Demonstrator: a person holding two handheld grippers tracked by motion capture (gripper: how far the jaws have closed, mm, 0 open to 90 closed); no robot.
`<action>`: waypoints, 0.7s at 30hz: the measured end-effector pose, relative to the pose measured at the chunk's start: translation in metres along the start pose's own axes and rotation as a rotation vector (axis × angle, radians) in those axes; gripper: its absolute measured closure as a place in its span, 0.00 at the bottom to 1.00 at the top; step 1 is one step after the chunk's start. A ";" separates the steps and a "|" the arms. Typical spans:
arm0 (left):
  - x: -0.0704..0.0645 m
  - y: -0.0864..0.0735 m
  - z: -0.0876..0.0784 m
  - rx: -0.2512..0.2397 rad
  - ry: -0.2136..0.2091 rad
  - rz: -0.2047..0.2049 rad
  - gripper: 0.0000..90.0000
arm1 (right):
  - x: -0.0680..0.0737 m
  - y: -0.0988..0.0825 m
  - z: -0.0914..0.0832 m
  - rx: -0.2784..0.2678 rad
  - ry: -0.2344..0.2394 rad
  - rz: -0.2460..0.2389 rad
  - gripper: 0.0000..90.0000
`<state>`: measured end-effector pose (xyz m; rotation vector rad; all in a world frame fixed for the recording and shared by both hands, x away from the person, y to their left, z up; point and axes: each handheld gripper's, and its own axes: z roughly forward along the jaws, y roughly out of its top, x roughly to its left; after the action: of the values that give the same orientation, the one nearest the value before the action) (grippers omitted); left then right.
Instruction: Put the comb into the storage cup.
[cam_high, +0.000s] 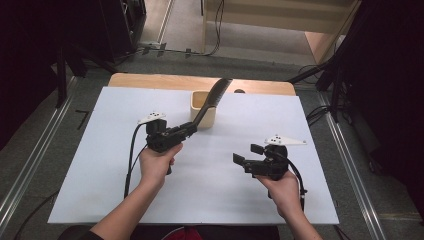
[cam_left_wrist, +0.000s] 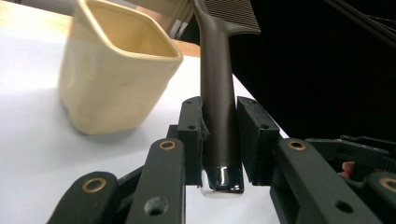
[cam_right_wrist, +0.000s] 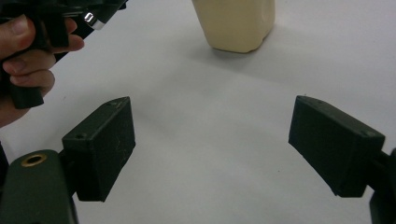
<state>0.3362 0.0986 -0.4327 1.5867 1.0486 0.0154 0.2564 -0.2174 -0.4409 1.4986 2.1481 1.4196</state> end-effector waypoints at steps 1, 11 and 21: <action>-0.001 -0.001 0.003 0.004 -0.005 -0.001 0.82 | 0.000 0.000 0.000 -0.002 -0.006 0.002 0.14; -0.013 -0.011 0.030 0.024 -0.039 -0.021 0.82 | -0.002 0.001 -0.004 0.001 -0.026 0.036 0.14; -0.025 -0.029 0.053 0.020 -0.063 -0.033 0.82 | -0.004 0.008 -0.004 -0.029 -0.043 0.070 0.16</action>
<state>0.3316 0.0398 -0.4599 1.5774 1.0286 -0.0678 0.2611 -0.2229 -0.4339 1.5937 2.0604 1.4203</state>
